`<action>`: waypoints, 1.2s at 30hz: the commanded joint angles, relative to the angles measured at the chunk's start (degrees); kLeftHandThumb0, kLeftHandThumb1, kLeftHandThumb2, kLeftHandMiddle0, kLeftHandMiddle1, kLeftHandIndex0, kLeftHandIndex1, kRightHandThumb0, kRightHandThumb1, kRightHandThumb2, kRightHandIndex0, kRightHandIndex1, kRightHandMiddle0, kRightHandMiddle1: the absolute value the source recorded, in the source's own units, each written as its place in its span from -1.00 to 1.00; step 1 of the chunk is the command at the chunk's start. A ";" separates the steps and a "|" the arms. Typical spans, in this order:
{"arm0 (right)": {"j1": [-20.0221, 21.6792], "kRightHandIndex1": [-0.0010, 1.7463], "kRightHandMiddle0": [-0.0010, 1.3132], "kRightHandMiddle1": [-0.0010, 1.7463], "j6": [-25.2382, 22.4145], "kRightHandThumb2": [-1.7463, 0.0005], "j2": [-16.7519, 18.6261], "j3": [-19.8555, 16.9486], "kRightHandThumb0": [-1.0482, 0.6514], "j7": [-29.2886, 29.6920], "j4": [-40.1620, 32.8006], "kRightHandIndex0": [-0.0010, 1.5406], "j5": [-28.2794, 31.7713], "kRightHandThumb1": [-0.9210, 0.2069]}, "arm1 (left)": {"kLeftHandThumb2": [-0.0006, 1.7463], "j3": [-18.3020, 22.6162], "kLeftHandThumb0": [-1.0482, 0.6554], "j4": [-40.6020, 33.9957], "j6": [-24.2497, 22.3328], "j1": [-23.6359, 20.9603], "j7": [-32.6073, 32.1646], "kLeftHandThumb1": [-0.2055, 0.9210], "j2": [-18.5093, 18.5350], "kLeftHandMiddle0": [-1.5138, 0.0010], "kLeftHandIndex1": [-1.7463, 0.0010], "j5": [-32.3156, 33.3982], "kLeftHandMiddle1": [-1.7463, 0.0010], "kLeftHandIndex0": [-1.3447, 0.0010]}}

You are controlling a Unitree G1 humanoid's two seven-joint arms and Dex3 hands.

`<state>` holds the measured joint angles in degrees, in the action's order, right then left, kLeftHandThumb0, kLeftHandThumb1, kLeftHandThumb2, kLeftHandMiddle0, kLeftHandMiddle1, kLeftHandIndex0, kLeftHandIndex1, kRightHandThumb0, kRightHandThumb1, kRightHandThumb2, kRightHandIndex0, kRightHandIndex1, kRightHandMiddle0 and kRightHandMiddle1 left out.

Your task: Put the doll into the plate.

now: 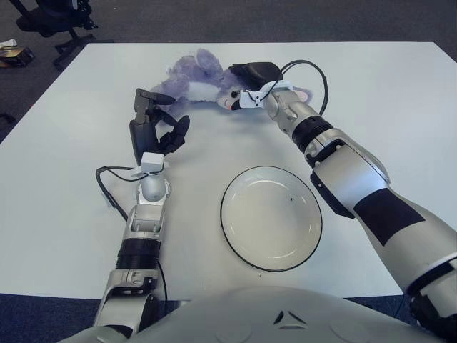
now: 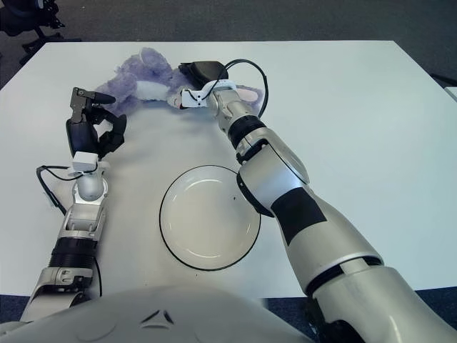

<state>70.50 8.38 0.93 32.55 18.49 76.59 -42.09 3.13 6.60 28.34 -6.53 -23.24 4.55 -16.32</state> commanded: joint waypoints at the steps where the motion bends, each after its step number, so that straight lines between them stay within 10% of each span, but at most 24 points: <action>1: -1.88 -0.96 -0.08 -0.94 -0.01 1.00 -0.08 1.06 -0.46 2.24 0.99 -0.20 -1.20 -0.96 | -0.61 -0.73 -0.19 3.73 0.50 5.04 -0.84 1.00 -1.97 -0.05 -0.78 -0.57 -1.00 0.42; 10: -2.99 -0.90 0.06 -0.88 -0.76 1.00 -0.67 4.01 -0.32 8.51 1.67 -0.07 -3.94 -0.90 | -0.62 -0.89 -0.19 3.94 0.72 5.01 -1.32 1.00 -1.89 -0.04 -0.77 -0.82 -1.00 0.41; 17: -3.53 0.29 -0.13 0.21 -1.58 0.84 -0.97 6.87 0.11 13.54 2.05 -0.39 -6.85 -0.95 | -0.62 -1.21 -0.19 4.10 0.93 4.85 -2.19 1.00 -1.92 -0.04 -0.76 -1.45 -1.00 0.40; 24: -4.28 0.46 -0.31 0.64 -1.74 0.73 -1.49 9.31 0.23 16.02 2.24 -0.37 -9.02 -0.99 | -0.63 -1.48 -0.19 4.09 1.31 5.00 -3.01 1.00 -1.85 -0.04 -0.76 -2.09 -1.00 0.39; 30: -4.77 0.85 -0.34 0.74 0.06 0.05 -2.04 9.07 0.23 16.38 2.16 -0.43 -8.61 -0.45 | -0.63 -1.55 -0.19 4.22 1.52 5.03 -3.22 1.00 -1.85 -0.03 -0.75 -2.33 -1.00 0.38; 36: -4.71 0.98 -0.32 0.78 1.79 -0.16 -2.88 8.51 0.23 15.13 2.09 -0.45 -7.97 -0.28 | -0.64 -1.52 -0.19 4.25 1.69 5.08 -3.11 1.00 -1.65 -0.03 -0.74 -2.33 -1.00 0.38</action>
<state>66.75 9.40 -0.70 41.35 35.28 77.92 -50.28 2.23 6.64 29.39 -6.63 -25.92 4.47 -18.46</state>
